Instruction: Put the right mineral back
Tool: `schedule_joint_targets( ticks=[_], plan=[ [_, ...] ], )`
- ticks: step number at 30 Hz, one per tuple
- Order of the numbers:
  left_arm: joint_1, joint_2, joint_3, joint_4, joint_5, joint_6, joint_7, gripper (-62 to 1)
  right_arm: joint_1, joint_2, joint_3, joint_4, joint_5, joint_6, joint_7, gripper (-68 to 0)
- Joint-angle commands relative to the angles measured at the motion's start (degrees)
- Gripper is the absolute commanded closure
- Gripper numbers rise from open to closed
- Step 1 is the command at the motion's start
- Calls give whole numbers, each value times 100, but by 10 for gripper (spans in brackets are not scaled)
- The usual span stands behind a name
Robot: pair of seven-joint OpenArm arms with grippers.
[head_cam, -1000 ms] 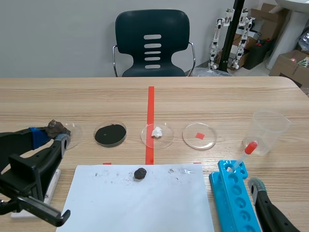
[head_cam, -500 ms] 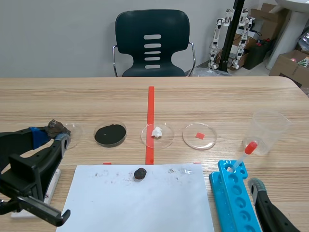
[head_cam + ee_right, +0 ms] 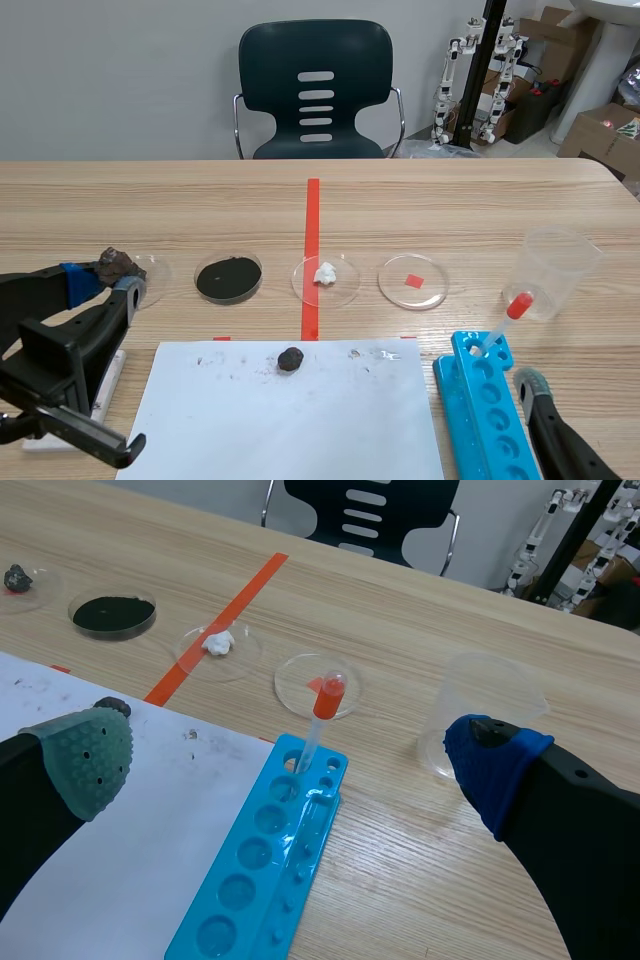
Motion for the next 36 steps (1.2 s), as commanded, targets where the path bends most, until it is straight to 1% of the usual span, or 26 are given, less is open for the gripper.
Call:
schedule_joint_targets(
  ticks=[1,6,11,13,17,18,25,27,29,32,36],
  plan=[
    [-17,11,-15,125,-31,13,-129,-116,35,0,37,81,59,-20,83,-679],
    [-116,13,22,122,92,4,-118,-116,35,0,37,81,59,-20,83,-679],
    [-348,13,282,109,94,-247,-94,-116,35,0,37,81,59,-20,85,-679],
    [-468,13,431,55,94,-271,-72,-116,35,0,37,81,59,-20,83,-679],
    [-772,13,697,-105,120,-271,385,-116,35,0,37,81,59,-20,83,-679],
    [-925,13,835,-214,157,-271,496,-116,35,0,37,81,59,-20,83,-679],
    [-1679,13,1587,-894,160,-267,509,-116,35,0,37,81,59,-20,83,-679],
    [-1897,13,1784,-1115,219,-267,509,-116,35,0,37,81,59,-20,83,-679],
    [-2114,13,1952,-1331,299,-267,531,-116,35,0,37,81,59,-20,83,-679],
    [-2444,13,2159,-1620,393,-267,745,-116,35,0,37,81,59,-20,83,-679],
    [-2802,13,2411,-2046,393,-267,809,-116,35,0,37,81,59,-20,83,-679]
  ],
)
